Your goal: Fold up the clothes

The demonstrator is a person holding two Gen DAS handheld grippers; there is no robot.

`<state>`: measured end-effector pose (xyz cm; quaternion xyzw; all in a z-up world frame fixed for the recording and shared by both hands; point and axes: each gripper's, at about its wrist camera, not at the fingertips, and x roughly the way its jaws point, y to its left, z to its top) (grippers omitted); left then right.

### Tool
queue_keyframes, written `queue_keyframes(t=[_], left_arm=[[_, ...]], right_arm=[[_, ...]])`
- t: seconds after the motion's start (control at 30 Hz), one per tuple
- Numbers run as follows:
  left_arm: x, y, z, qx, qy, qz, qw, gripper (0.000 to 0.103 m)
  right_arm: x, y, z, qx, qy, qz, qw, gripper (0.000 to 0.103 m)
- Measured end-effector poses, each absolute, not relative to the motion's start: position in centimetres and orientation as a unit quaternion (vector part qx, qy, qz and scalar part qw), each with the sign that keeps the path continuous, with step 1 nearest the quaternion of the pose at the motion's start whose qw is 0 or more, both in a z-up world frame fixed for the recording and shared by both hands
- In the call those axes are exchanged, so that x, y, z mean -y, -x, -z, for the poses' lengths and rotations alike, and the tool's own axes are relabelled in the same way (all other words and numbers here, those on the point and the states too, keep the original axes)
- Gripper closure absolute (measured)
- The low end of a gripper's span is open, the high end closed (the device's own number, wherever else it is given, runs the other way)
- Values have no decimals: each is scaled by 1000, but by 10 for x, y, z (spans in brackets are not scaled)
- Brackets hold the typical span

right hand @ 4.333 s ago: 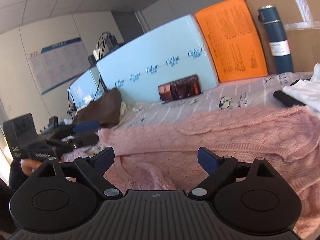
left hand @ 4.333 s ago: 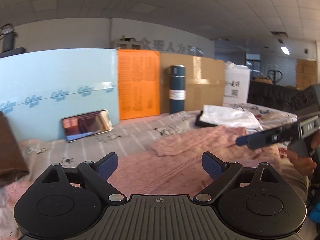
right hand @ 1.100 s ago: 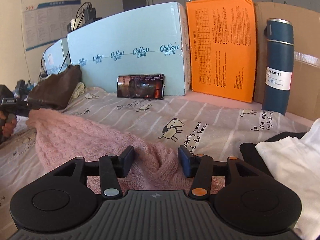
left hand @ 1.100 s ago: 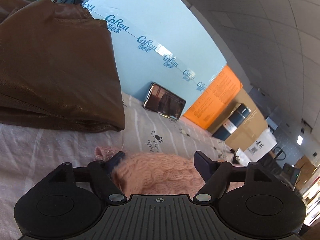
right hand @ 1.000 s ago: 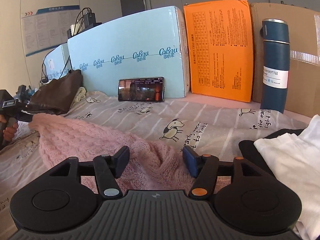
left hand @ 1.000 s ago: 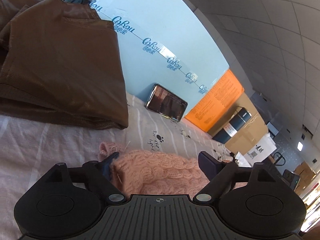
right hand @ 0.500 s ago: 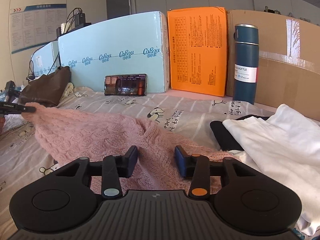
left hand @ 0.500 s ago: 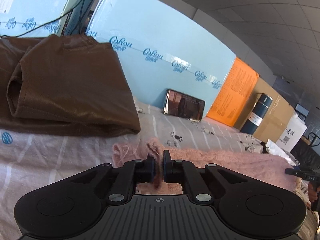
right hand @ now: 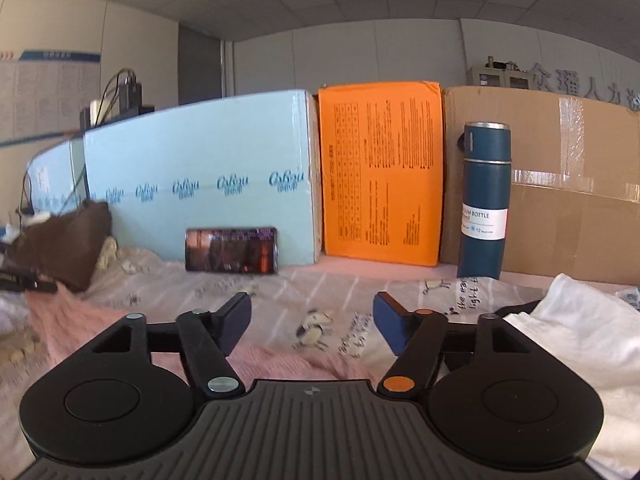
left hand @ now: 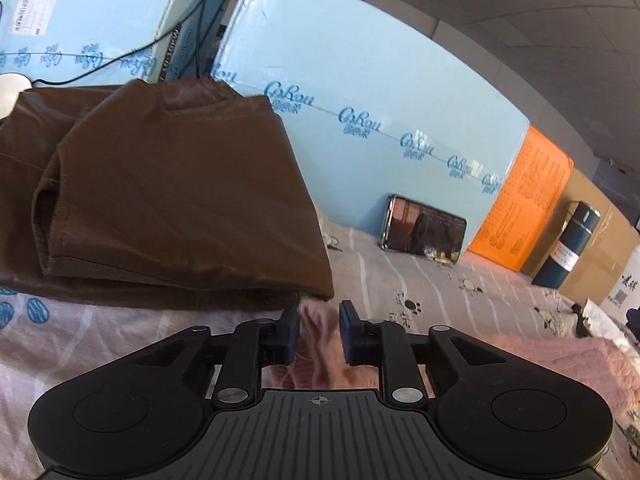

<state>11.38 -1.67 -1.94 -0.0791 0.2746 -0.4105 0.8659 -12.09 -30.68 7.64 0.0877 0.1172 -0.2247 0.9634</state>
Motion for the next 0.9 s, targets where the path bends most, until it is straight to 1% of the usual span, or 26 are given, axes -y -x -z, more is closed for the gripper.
queue_keyframes(t=[0.03,0.07,0.13,0.17,0.23,0.27,0.43,0.5,0.6,0.7,0.8,0.9], left_arm=[[9,-112,15,-270,99,397,872,52],[0,-110,11,-267,127,384,875,26],[-17,-103,7,-274,195,368,867,8],[-22,-98,8,-286,229,365,856,5],[-31,-90,10,-314,289,360,830,3],[-29,-87,12,-335,300,364,816,3],[-6,-77,25,-415,299,393,764,1],[7,-79,32,-432,297,396,754,0],[21,-82,37,-415,297,389,767,0],[36,-85,41,-398,297,382,779,0],[51,-89,46,-382,298,375,791,0],[59,-84,46,-352,270,375,814,3]], right_arm=[[304,116,-80,-105,-104,228,962,25],[301,111,-83,-93,-125,237,959,25],[299,106,-84,-73,-167,240,954,19],[299,105,-83,-61,-186,234,952,18],[300,106,-77,-50,-216,217,951,17],[302,106,-74,-49,-227,210,950,17],[317,113,-52,-60,-275,231,931,16],[322,117,-46,-63,-287,245,924,16],[325,123,-42,-54,-298,249,920,16],[326,128,-41,-47,-304,261,915,13],[326,128,-39,-47,-305,271,912,13],[325,128,-39,-44,-304,273,912,13]])
